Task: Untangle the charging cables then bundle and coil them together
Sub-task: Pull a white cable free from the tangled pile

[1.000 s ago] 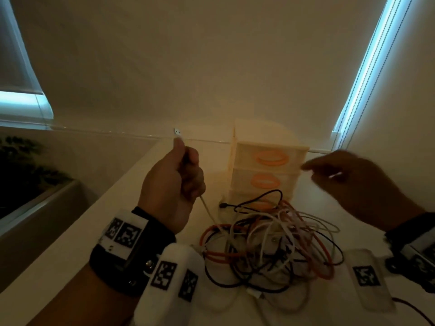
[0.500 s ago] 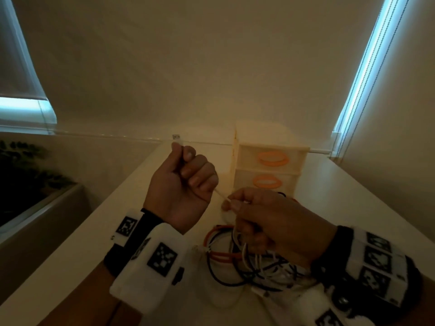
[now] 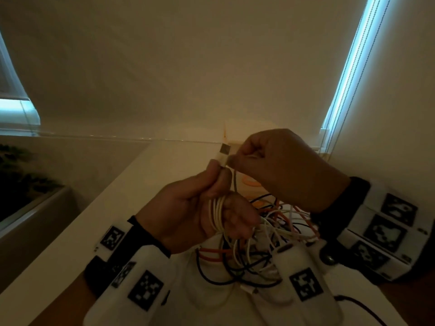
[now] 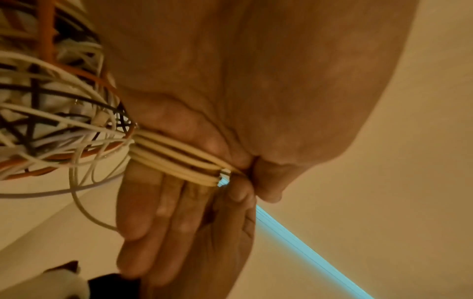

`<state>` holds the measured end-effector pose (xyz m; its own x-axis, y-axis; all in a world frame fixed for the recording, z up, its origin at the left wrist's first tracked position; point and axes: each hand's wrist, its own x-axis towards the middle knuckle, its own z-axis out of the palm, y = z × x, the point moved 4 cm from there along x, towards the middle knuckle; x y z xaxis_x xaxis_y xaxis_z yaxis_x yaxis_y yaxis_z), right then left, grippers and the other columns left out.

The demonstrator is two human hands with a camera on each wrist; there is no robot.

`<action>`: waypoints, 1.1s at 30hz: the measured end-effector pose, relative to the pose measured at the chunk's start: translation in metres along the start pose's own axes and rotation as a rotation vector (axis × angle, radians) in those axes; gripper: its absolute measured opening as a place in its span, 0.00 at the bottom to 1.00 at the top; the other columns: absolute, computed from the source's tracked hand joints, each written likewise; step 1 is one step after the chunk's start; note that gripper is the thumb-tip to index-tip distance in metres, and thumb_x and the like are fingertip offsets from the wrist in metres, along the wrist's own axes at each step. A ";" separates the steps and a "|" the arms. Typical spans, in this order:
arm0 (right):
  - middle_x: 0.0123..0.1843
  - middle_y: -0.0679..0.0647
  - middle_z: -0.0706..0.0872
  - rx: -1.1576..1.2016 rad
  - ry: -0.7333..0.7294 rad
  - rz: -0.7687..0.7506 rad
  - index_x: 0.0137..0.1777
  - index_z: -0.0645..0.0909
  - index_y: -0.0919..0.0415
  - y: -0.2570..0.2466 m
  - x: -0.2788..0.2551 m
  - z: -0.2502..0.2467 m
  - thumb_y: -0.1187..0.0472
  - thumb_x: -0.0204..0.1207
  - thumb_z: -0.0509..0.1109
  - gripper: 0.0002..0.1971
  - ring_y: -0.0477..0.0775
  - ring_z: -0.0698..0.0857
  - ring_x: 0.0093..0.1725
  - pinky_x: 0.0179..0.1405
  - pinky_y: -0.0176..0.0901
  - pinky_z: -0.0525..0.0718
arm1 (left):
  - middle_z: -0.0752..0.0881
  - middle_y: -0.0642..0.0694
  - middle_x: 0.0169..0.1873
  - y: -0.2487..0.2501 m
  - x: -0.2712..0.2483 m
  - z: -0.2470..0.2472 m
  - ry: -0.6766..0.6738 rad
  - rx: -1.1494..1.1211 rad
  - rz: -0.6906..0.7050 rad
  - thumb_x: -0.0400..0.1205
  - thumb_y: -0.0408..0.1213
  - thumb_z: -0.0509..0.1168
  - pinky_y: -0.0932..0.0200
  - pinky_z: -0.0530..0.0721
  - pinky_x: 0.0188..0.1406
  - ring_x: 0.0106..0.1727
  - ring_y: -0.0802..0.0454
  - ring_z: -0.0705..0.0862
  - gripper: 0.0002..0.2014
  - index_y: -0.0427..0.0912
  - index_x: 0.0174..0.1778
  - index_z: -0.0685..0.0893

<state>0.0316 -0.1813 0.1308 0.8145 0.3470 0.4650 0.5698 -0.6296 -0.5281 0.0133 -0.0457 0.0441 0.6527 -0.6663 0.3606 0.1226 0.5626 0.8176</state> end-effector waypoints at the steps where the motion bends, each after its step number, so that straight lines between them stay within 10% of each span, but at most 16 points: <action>1: 0.33 0.46 0.86 -0.004 0.012 -0.023 0.38 0.87 0.55 -0.004 0.002 0.001 0.47 0.75 0.76 0.12 0.41 0.83 0.34 0.33 0.35 0.78 | 0.85 0.23 0.56 -0.001 0.000 -0.002 0.013 -0.012 -0.012 0.91 0.51 0.51 0.40 0.81 0.62 0.55 0.32 0.87 0.20 0.42 0.37 0.67; 5: 0.33 0.44 0.91 0.108 -0.042 -0.031 0.43 0.90 0.52 -0.013 0.001 0.008 0.55 0.80 0.73 0.06 0.38 0.88 0.33 0.38 0.32 0.85 | 0.78 0.30 0.55 0.004 0.003 -0.012 0.142 -0.143 0.086 0.91 0.49 0.49 0.29 0.70 0.74 0.66 0.32 0.78 0.21 0.39 0.40 0.73; 8: 0.39 0.47 0.93 0.321 -0.113 0.020 0.52 0.86 0.51 -0.013 -0.012 0.022 0.61 0.83 0.69 0.06 0.43 0.88 0.28 0.29 0.42 0.87 | 0.71 0.37 0.43 0.012 0.004 -0.015 0.248 -0.165 0.228 0.90 0.51 0.50 0.40 0.85 0.56 0.51 0.39 0.78 0.20 0.40 0.38 0.72; 12: 0.45 0.54 0.92 0.394 -0.254 -0.014 0.56 0.74 0.52 -0.007 -0.034 0.050 0.62 0.86 0.64 0.04 0.43 0.79 0.19 0.19 0.37 0.77 | 0.89 0.37 0.53 0.017 0.000 -0.026 0.356 -0.169 0.300 0.91 0.55 0.46 0.50 0.74 0.55 0.51 0.42 0.87 0.22 0.45 0.38 0.70; 15: 0.36 0.55 0.91 0.404 -0.381 0.065 0.52 0.75 0.53 0.013 -0.044 0.059 0.55 0.88 0.61 0.04 0.48 0.79 0.21 0.21 0.38 0.76 | 0.86 0.47 0.35 0.020 -0.003 -0.041 0.429 -0.350 0.398 0.90 0.53 0.51 0.54 0.84 0.43 0.38 0.48 0.86 0.22 0.45 0.34 0.74; 21: 0.40 0.54 0.84 0.092 -0.352 0.045 0.42 0.81 0.52 0.059 -0.053 0.052 0.49 0.86 0.61 0.14 0.55 0.83 0.39 0.43 0.51 0.85 | 0.76 0.53 0.25 0.029 -0.006 -0.048 0.385 -0.377 0.446 0.90 0.50 0.50 0.60 0.79 0.34 0.30 0.55 0.76 0.21 0.44 0.35 0.75; 33: 0.44 0.46 0.87 -0.041 -0.372 -0.021 0.47 0.82 0.40 0.065 -0.035 0.051 0.46 0.87 0.57 0.12 0.51 0.86 0.43 0.47 0.58 0.87 | 0.77 0.51 0.27 0.029 -0.005 -0.030 0.147 -0.371 0.375 0.93 0.52 0.43 0.63 0.66 0.26 0.23 0.56 0.71 0.21 0.44 0.42 0.71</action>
<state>0.0457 -0.1985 0.0438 0.7911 0.5841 0.1817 0.5881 -0.6444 -0.4889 0.0359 -0.0114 0.0522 0.7968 -0.3265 0.5084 0.1000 0.9010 0.4221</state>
